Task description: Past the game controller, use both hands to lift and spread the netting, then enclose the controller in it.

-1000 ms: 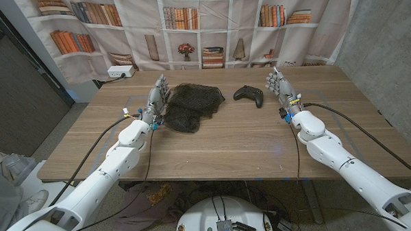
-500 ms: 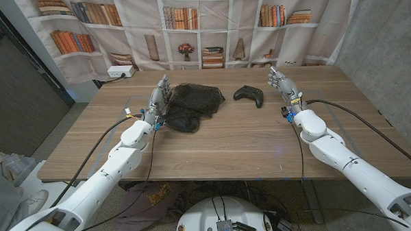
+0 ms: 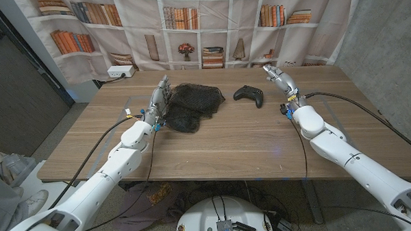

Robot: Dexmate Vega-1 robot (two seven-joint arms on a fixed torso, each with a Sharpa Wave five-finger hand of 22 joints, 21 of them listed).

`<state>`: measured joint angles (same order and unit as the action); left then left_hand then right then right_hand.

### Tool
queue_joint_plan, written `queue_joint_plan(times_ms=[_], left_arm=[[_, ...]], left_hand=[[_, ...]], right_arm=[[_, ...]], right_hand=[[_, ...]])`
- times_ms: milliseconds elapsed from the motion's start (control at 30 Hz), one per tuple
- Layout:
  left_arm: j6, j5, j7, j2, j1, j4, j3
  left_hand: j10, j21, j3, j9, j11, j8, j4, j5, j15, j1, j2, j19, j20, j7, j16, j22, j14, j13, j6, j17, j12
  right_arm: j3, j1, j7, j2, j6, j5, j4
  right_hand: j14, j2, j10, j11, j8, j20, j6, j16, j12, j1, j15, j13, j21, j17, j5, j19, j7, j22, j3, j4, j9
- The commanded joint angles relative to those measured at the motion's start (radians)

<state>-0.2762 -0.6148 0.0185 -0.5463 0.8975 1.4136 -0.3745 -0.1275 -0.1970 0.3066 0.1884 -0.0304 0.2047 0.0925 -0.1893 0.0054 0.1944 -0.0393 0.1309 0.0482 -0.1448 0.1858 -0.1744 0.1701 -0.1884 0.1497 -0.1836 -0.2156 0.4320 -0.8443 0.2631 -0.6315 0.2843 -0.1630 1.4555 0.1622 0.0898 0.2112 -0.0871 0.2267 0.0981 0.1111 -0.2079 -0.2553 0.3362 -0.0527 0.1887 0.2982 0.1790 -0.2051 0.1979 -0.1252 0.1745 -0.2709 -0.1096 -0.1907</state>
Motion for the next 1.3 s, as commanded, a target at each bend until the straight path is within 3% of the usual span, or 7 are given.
queue_joint_plan(times_ms=[33,367,533,733,1033,1167,1300], left_arm=[[0.022,0.008,-0.007,-0.015,-0.002,0.014,-0.006],[0.027,0.01,-0.019,-0.024,-0.011,0.011,-0.007],[0.027,0.034,-0.031,-0.037,-0.021,0.005,-0.019],[0.024,0.013,-0.049,-0.026,-0.023,-0.006,-0.018],[0.034,0.02,-0.045,-0.044,-0.016,0.011,-0.016],[0.039,0.024,-0.041,-0.046,-0.015,0.012,-0.018],[0.046,0.024,-0.04,-0.044,-0.016,0.008,-0.021]], left_hand=[[0.004,-0.005,-0.001,0.003,-0.001,0.004,-0.007,-0.002,0.004,0.004,-0.004,0.005,-0.001,-0.001,0.002,-0.006,0.04,-0.005,-0.005,-0.004,-0.004],[0.009,-0.004,-0.002,0.003,0.004,0.003,-0.008,-0.002,0.005,0.005,-0.004,0.007,-0.001,0.0,0.002,-0.006,0.041,-0.005,-0.006,-0.004,-0.006],[0.007,-0.001,-0.003,0.003,0.004,0.003,-0.008,-0.002,0.006,0.005,-0.003,0.014,-0.002,0.002,-0.001,-0.006,0.05,-0.005,-0.008,-0.004,-0.004],[0.017,0.0,-0.003,0.003,0.005,0.003,-0.008,-0.002,0.006,0.006,-0.002,0.017,-0.001,0.004,-0.001,-0.006,0.052,-0.005,-0.011,-0.004,-0.008],[0.036,-0.001,-0.004,0.003,0.01,0.003,-0.009,-0.001,0.008,0.007,0.0,0.017,-0.001,0.003,0.001,-0.006,0.05,-0.005,-0.014,-0.004,-0.014],[0.049,-0.001,-0.004,0.003,0.01,0.004,-0.009,-0.001,0.009,0.008,0.0,0.016,0.0,0.005,0.002,-0.006,0.049,-0.005,-0.019,-0.004,-0.018],[0.05,-0.001,-0.005,0.003,0.013,0.006,-0.009,-0.001,0.011,0.008,0.001,0.017,-0.001,0.008,0.003,-0.006,0.047,-0.005,-0.027,-0.004,-0.018]], right_arm=[[0.016,0.022,0.028,-0.022,-0.035,0.087,-0.003],[0.024,0.036,0.024,-0.032,-0.067,0.101,-0.019],[0.035,0.054,0.005,-0.045,-0.056,0.114,-0.05],[0.069,0.082,0.011,-0.068,-0.085,0.197,-0.048],[0.105,0.123,-0.003,-0.07,-0.112,0.248,-0.082],[0.116,0.143,-0.02,-0.072,-0.118,0.255,-0.097],[0.13,0.157,-0.01,-0.077,-0.141,0.288,-0.093]], right_hand=[[0.004,-0.002,0.003,0.013,0.009,0.001,0.011,-0.002,-0.003,0.023,0.0,0.005,-0.006,0.005,0.006,0.007,0.008,0.006,-0.003,-0.013,-0.003],[-0.007,-0.002,-0.004,0.008,0.007,0.001,0.013,0.007,0.002,0.04,-0.003,0.005,-0.012,0.005,0.007,0.008,0.013,0.006,-0.006,-0.021,-0.004],[-0.044,-0.004,-0.03,0.003,0.007,0.001,0.026,0.022,0.014,0.064,-0.001,0.005,-0.032,0.005,0.01,-0.017,0.025,0.008,-0.009,-0.031,-0.005],[-0.054,-0.004,-0.047,0.002,-0.01,0.001,-0.008,0.023,0.022,0.077,-0.004,0.006,-0.041,0.006,0.012,-0.022,0.025,0.008,-0.009,-0.035,-0.006],[-0.059,-0.004,-0.03,0.014,-0.016,-0.002,-0.024,0.023,0.016,0.089,0.001,0.006,-0.046,0.005,0.013,-0.02,0.019,0.007,-0.01,-0.038,-0.007],[-0.062,-0.004,-0.026,0.015,0.001,-0.002,0.022,0.023,0.015,0.101,-0.001,0.007,-0.053,0.005,0.013,-0.021,0.037,0.007,-0.01,-0.04,-0.008],[-0.062,-0.004,-0.026,0.02,-0.013,-0.003,-0.008,0.022,0.015,0.107,0.003,0.007,-0.057,0.005,0.013,-0.02,0.031,0.007,-0.009,-0.041,-0.008]])
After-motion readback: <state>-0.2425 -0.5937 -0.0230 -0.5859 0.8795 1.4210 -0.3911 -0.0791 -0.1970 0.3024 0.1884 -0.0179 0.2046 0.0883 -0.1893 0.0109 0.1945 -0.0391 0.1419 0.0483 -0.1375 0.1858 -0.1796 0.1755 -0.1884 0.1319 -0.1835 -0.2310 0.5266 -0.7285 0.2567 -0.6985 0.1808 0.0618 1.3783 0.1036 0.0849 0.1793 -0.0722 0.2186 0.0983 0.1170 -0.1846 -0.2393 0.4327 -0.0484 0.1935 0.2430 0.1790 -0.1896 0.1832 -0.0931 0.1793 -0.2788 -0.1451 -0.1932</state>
